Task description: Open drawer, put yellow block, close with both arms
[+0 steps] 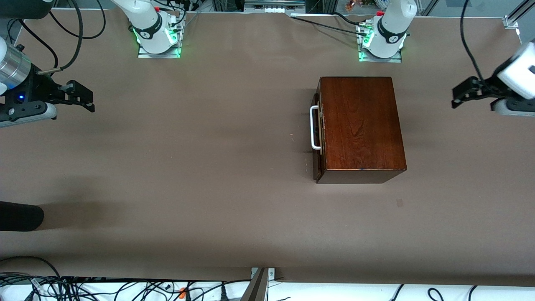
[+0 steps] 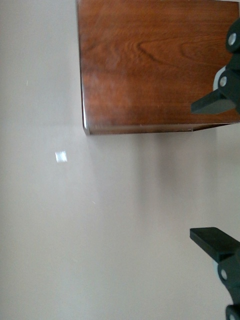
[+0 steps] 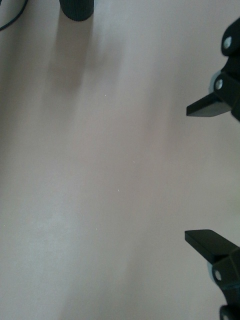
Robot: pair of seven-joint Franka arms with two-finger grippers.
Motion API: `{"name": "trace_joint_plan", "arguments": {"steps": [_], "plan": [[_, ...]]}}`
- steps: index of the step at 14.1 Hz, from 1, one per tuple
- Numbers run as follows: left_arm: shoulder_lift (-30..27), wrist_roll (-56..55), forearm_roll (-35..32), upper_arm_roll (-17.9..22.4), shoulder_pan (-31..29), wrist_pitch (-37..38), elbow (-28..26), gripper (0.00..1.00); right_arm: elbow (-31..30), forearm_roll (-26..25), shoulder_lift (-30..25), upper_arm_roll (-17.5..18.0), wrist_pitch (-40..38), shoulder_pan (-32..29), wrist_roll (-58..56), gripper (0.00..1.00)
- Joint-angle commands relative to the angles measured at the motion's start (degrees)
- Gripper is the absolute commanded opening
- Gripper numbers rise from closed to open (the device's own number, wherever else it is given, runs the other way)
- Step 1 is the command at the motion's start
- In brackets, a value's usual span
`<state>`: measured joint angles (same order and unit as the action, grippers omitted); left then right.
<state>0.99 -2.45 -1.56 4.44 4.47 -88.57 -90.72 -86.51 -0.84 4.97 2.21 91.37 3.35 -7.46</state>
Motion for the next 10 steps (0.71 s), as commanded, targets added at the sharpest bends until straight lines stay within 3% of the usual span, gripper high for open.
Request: {"name": "trace_joint_plan", "arguments": {"steps": [1, 3, 10], "plan": [[-1.78, -0.93, -0.28, 1.36, 1.59, -3.44, -4.19, 1.0, 1.08, -0.57, 0.3, -0.01, -0.32, 0.25, 0.26, 1.0], [-1.61, 4.81, -0.11, 1.01, 1.33, -4.42, -4.2, 1.0, 1.08, -0.57, 0.3, -0.01, -0.32, 0.25, 0.26, 1.0], [-1.69, 4.73, 0.51, -0.4, -0.34, -3.63, -4.11, 1.0, 1.08, -0.57, 0.3, -0.01, -0.32, 0.25, 0.26, 1.0]]}}
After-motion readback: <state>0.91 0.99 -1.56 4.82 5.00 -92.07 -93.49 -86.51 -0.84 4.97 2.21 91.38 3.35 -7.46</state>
